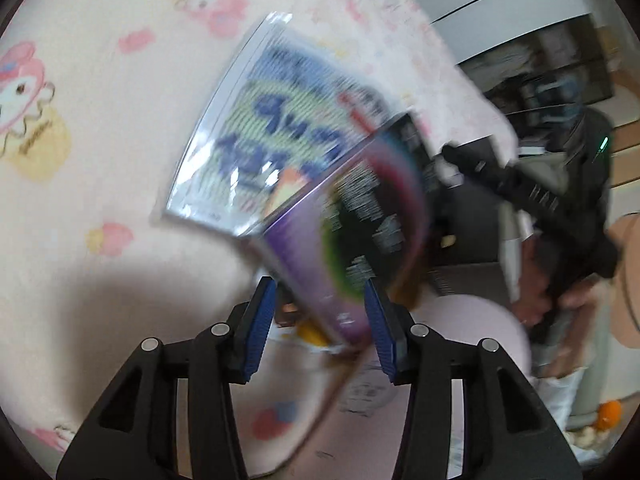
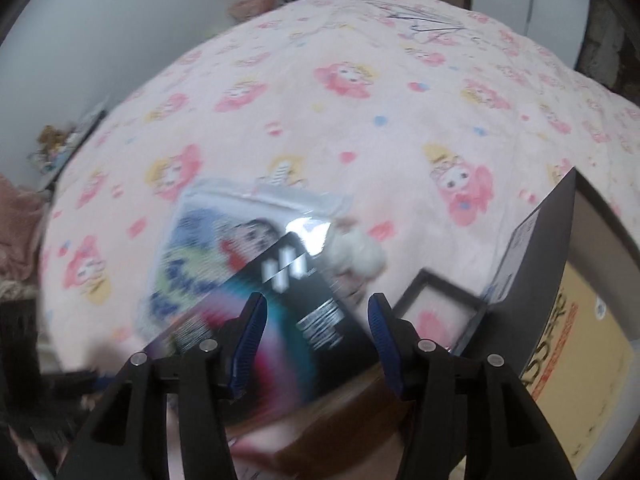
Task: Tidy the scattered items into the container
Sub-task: 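Lift the black box and carry it toward the open black container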
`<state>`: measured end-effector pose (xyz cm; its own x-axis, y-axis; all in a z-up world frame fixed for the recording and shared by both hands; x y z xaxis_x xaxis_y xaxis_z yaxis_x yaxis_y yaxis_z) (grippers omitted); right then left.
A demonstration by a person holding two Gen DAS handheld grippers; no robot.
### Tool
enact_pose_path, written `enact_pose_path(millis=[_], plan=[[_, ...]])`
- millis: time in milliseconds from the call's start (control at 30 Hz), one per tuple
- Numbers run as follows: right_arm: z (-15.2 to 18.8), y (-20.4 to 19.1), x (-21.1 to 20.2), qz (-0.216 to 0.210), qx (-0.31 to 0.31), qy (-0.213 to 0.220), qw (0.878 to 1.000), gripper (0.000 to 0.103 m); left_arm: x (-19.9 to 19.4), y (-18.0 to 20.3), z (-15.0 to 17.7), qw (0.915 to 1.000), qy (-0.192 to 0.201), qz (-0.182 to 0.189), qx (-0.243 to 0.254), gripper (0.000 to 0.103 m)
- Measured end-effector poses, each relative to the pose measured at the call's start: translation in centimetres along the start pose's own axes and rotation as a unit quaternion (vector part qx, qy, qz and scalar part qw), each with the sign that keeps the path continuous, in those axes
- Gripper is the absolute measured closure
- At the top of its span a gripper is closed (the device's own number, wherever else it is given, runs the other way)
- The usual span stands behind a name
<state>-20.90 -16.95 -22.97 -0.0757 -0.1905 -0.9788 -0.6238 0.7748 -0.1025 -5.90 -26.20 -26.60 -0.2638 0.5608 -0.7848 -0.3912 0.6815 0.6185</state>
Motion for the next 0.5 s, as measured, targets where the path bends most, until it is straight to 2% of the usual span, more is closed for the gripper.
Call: enact_pose_path(millis=[100,167,233,333,400,500], plan=[[0.2,0.3,2.0,-0.021,0.008,-0.037,0.999,0.053,0.0,-0.4,-0.6,0.9998,0.007,0.016,-0.014,0.065],[0.6,0.7,2.9,-0.023,0.016,-0.053,0.998,0.05,-0.8,-0.8,-1.1,0.9994,0.027,0.003,-0.02,0.065],[0.7,0.2,2.9,-0.044,0.015,-0.057,0.997,0.046,-1.9,-1.3,-1.8,0.9982,0.052,-0.014,-0.026,0.065],[-1.0,-1.8,2.2,-0.077,-0.015,-0.036,0.996,0.046,-2.7,-2.5,-2.4,0.9971,0.054,-0.041,-0.036,0.063],[-2.4,-3.4,1.7,-0.1,-0.04,-0.018,0.994,0.046,-2.2,-3.0,-2.5,0.9977,0.04,-0.034,-0.045,0.058],[-3.7,-4.5,0.4,-0.134,-0.036,0.003,0.99,0.047,-1.7,-2.8,-2.1,0.9985,0.027,-0.014,-0.045,0.058]])
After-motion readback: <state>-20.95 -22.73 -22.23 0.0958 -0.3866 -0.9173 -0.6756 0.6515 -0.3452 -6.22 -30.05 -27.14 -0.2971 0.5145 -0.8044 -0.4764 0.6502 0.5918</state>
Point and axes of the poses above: each gripper's, at about its wrist camera, not at the fingertips, and x roughly the way its jaws point, y to its right, z to its underside, the point moved 8 cm from there along x, roughly the way its jaws point, and after that the axes turned 14 degrees about -y, right-handed, at the moved point
